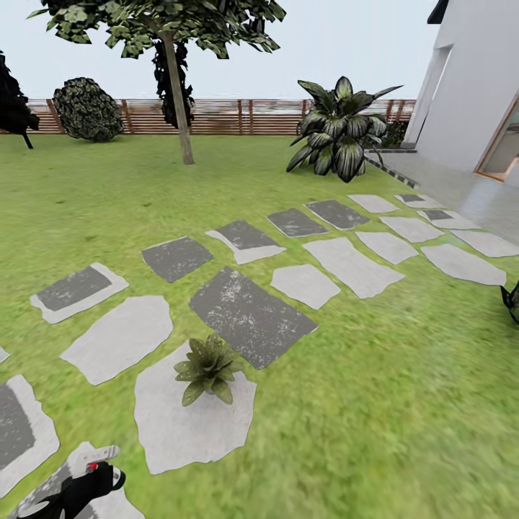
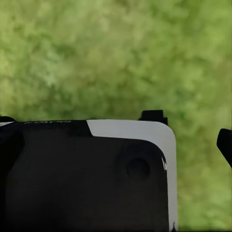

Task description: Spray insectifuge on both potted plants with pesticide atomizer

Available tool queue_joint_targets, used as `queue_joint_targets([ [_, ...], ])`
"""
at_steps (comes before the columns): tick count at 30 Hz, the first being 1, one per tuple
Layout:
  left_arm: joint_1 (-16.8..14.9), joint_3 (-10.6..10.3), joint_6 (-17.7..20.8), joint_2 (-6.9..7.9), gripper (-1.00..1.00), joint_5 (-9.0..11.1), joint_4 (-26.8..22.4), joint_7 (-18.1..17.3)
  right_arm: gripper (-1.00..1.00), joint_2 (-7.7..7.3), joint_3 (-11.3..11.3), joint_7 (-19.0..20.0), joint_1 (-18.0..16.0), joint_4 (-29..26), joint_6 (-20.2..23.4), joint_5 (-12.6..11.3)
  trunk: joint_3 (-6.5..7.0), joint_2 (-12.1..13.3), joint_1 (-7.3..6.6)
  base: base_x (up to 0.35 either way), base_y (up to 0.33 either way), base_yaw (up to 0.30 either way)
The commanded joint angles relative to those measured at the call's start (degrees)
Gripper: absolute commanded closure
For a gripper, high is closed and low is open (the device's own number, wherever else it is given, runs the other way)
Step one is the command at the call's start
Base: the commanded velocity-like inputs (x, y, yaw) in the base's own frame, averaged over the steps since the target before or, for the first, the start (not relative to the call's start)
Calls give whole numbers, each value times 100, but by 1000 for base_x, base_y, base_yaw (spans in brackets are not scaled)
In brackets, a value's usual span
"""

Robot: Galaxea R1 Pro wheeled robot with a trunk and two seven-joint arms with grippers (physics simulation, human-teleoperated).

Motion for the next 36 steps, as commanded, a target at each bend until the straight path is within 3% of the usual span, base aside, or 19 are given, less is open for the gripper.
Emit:
queue_joint_targets([
  [1, -6, 28, 17, -3, 100, -31, -8, -48, -100, 0, -49, 20, -6, 11, -32, 59, 13, 38, -22, 0, 0, 0],
  [11, -6, 31, -21, 3, 100, -25, 1, -48, -100, -9, -52, 47, -6, 63, 12, 52, 209, 439, -242, 0, 0, -18],
  [36, -6, 37, -22, 10, 100, -25, 1, -48, -100, -3, -53, 31, -6, 64, 5, 42, 863, 1441, -791, 0, 0, -127],
])
